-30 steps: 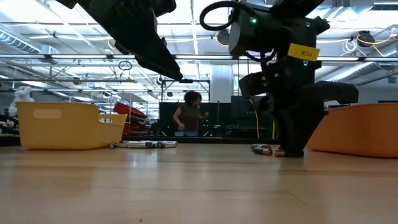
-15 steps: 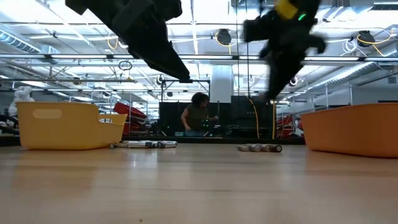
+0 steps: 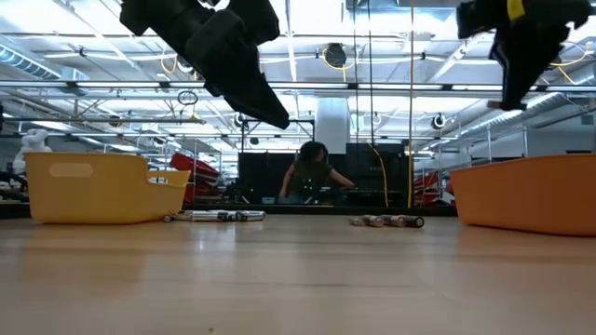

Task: Sort batteries
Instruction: Put the black battery into the orange bin

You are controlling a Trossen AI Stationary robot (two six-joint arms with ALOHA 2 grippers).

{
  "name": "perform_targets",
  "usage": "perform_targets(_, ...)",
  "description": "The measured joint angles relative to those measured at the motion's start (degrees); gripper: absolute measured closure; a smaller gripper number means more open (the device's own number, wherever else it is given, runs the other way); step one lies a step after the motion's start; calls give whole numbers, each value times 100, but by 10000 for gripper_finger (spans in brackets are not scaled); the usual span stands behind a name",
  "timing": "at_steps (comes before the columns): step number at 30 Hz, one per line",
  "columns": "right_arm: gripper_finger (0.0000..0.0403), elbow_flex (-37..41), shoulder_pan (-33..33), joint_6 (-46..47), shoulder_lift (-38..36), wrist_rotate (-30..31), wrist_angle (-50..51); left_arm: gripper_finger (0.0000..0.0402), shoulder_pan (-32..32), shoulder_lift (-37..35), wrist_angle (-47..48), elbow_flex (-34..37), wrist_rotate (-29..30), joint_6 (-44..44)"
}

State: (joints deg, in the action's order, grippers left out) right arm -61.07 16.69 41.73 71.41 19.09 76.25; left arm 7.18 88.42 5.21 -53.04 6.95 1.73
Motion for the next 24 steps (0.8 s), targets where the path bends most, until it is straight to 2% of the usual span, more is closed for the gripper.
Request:
perform_targets(9, 333, 892, 144, 214, -104, 329, -193, 179, -90, 0, -439, 0, -84, -169)
perform_targets(14, 271, 1425, 135, 89, -93, 14, -621, 178, -254, 0, -791, -64, -35, -202)
perform_targets(17, 227, 1182, 151, 238, -93, -118, -109, 178, -367, 0, -652, -181, -31, -74)
perform_targets(20, 202, 524, 178, 326, -57, 416, 14, 178, -433, 0, -613, -267, -92, 3)
perform_targets(24, 199, -381, -29, -696, 386, 984, -460, 178, -397, 0, -662, -334, -16, 243)
